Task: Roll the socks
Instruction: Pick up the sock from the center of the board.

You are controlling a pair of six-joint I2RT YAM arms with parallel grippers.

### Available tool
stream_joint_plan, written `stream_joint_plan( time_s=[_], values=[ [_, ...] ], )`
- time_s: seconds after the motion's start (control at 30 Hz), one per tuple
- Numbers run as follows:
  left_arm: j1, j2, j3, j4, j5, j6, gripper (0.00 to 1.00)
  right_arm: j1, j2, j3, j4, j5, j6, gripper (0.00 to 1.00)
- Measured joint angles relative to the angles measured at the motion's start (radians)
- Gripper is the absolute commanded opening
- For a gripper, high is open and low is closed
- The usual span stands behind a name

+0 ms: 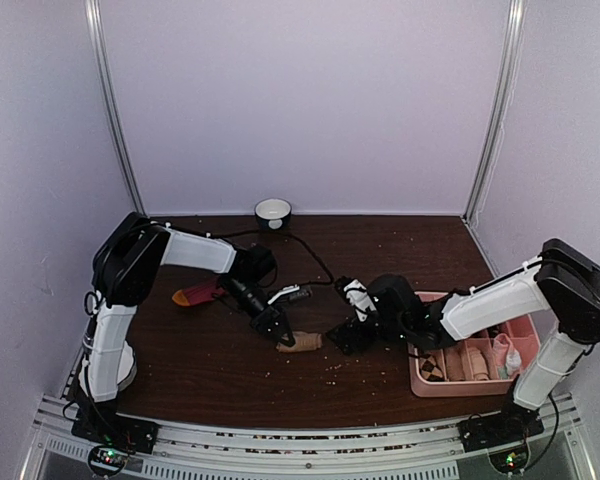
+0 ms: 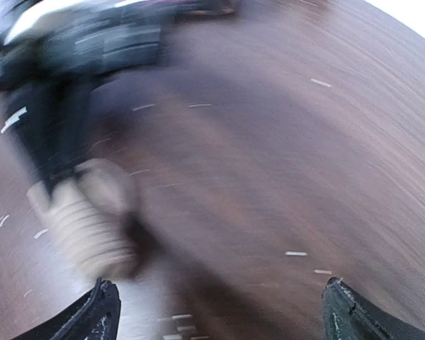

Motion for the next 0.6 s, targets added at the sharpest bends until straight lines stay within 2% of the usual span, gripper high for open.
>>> stream_joint_plan(
  time_s=[0.17,0.43,0.53,0.6],
  values=[
    [0.002,0.009,0.010,-0.013,0.010,0.007,0.00,0.113,0.010,0.001,0.041,-0.078,-0.171,1.00],
    [0.005,0.021,0.026,-0.042,0.021,0.023,0.00,0.125,0.163,0.100,0.057,-0.077,-0.387,0.99],
    [0.005,0.024,0.028,-0.056,0.023,0.030,0.00,0.126,0.208,0.144,0.070,-0.045,-0.443,0.94],
    [0.005,0.029,0.034,-0.068,0.027,0.036,0.00,0.127,0.224,0.168,0.072,-0.025,-0.481,0.84]
  ],
)
